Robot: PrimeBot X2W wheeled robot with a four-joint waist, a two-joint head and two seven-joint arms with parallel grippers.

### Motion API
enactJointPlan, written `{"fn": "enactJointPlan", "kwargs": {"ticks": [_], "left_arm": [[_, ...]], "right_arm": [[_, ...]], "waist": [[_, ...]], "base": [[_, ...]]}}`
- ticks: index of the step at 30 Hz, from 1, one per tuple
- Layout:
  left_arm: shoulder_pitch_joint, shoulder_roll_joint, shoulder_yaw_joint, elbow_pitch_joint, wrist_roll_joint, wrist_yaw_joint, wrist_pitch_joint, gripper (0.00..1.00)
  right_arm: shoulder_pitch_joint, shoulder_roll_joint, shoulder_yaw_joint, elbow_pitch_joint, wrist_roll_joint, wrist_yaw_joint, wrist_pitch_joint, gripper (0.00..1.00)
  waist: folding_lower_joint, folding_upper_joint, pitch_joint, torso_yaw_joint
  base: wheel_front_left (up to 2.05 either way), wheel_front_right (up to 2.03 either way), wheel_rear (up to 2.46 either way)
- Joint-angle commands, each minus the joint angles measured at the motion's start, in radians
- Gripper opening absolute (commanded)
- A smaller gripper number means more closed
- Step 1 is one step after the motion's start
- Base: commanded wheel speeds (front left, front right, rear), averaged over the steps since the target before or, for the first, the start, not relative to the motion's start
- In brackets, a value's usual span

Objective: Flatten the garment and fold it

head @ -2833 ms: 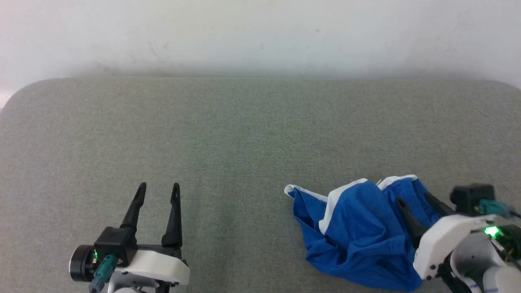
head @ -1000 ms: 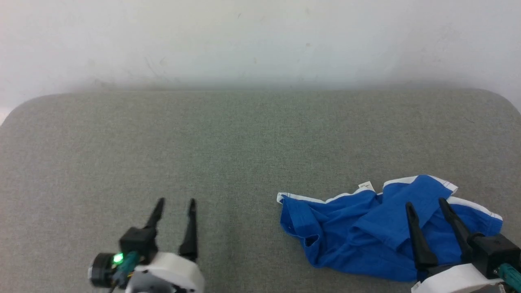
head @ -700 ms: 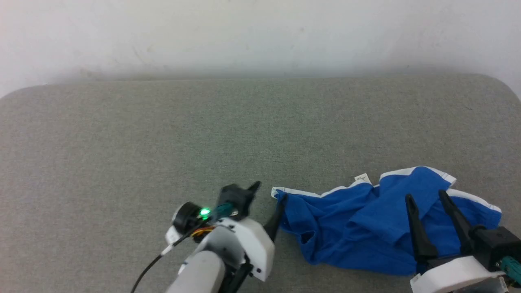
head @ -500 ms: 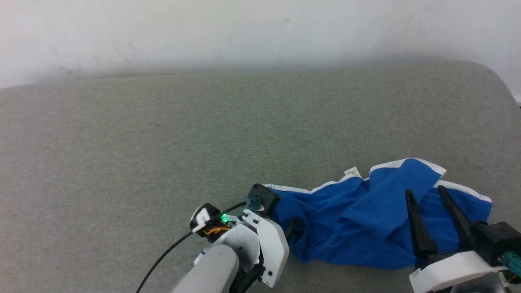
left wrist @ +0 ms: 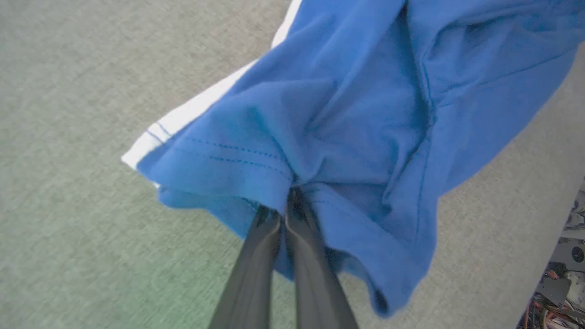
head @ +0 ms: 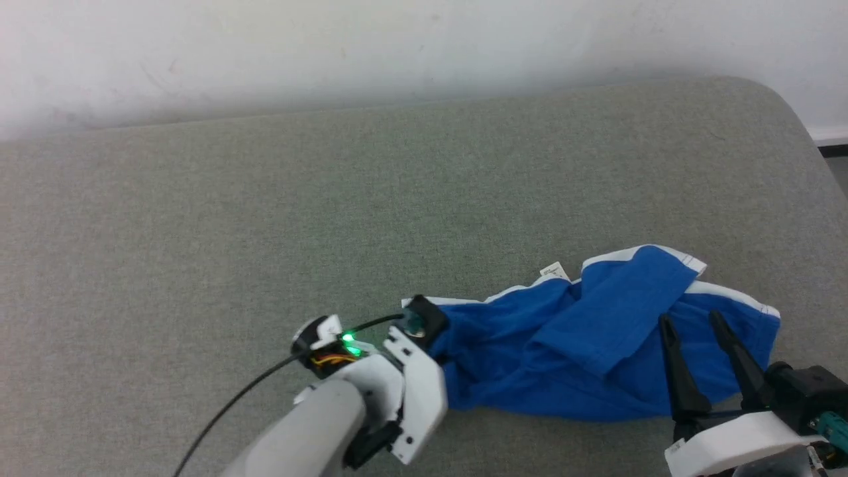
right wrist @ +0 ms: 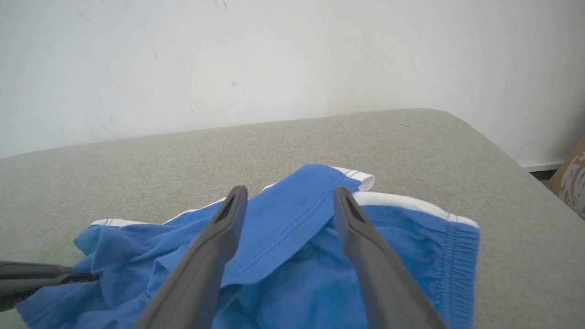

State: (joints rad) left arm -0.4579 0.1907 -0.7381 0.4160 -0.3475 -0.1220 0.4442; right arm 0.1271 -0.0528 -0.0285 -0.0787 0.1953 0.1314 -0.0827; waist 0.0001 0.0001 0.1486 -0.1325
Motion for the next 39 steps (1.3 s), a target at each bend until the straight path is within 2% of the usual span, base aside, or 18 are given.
{"fn": "enactJointPlan", "kwargs": {"ticks": [1,6,9,12,15,17,18,19,22,25,31,34,39], "left_arm": [[0.023,0.026,0.007,0.004,-0.001,0.007,-0.006,0.00],[0.093,0.134,0.097,-0.152,-0.012,0.090,-0.065,0.00],[0.177,0.205,0.160,-0.240,-0.035,0.156,-0.060,0.00],[0.290,0.250,0.225,-0.289,-0.083,0.223,-0.052,0.00],[0.408,0.251,0.275,-0.301,-0.153,0.274,-0.052,0.00],[0.472,0.233,0.295,-0.304,-0.200,0.289,-0.061,0.01],[0.493,0.227,0.303,-0.306,-0.212,0.296,-0.073,0.38],[0.508,0.219,0.312,-0.311,-0.217,0.303,-0.097,1.00],[0.523,0.181,0.339,-0.335,-0.233,0.307,-0.191,1.00],[0.510,0.141,0.377,-0.364,-0.233,0.307,-0.333,1.00],[0.468,0.126,0.403,-0.378,-0.149,0.317,-0.558,1.00],[0.455,0.126,0.404,-0.369,-0.103,0.331,-0.636,1.00],[0.443,0.115,0.406,-0.366,-0.052,0.347,-0.689,1.00]], "right_arm": [[-0.010,0.003,-0.002,0.001,0.006,-0.001,-0.008,1.00],[0.009,0.003,-0.021,0.007,0.010,-0.001,-0.002,1.00],[0.014,0.003,-0.024,0.009,0.012,-0.001,0.003,1.00],[0.016,0.003,-0.026,0.010,0.013,-0.001,0.008,1.00],[0.019,0.003,-0.023,0.012,0.015,-0.001,0.013,1.00],[0.023,0.003,-0.026,0.013,0.016,-0.001,0.017,1.00],[0.026,0.003,-0.027,0.012,0.016,-0.001,0.019,1.00],[0.029,0.003,-0.029,0.012,0.016,-0.001,0.022,1.00],[0.035,0.003,-0.037,0.010,0.014,-0.001,0.033,1.00],[0.032,0.003,-0.024,0.008,0.011,-0.001,0.064,1.00],[-0.033,-0.003,0.029,0.057,0.042,-0.001,0.204,1.00],[-0.094,-0.025,0.062,0.108,0.087,-0.001,0.281,1.00],[-0.207,-0.054,0.097,0.226,0.161,-0.001,0.367,1.00]], "waist": [[-0.0001,-0.0001,-0.007,0.008],[-0.0001,-0.0001,-0.029,0.037],[-0.0001,-0.0001,-0.037,0.049],[-0.0001,-0.0001,-0.043,0.057],[-0.0001,-0.0001,-0.047,0.061],[-0.0001,-0.0001,-0.051,0.067],[-0.0001,-0.0001,-0.053,0.069],[-0.0001,-0.0001,-0.056,0.073],[-0.0001,-0.0001,-0.065,0.090],[-0.0001,-0.0001,-0.080,0.105],[-0.0001,-0.0001,-0.109,0.135],[-0.0001,-0.0001,-0.121,0.152],[-0.0001,-0.0001,-0.122,0.190]], "base": [[0.00,0.00,0.00],[0.00,0.00,0.00],[0.00,0.00,0.00],[0.00,0.00,0.00],[0.00,0.00,0.00],[0.00,0.00,0.00],[0.00,0.00,0.00],[0.00,0.00,0.00],[0.00,0.00,0.00],[0.00,0.00,0.00],[0.00,0.00,0.00],[0.00,0.00,0.00],[0.00,0.00,0.00]]}}
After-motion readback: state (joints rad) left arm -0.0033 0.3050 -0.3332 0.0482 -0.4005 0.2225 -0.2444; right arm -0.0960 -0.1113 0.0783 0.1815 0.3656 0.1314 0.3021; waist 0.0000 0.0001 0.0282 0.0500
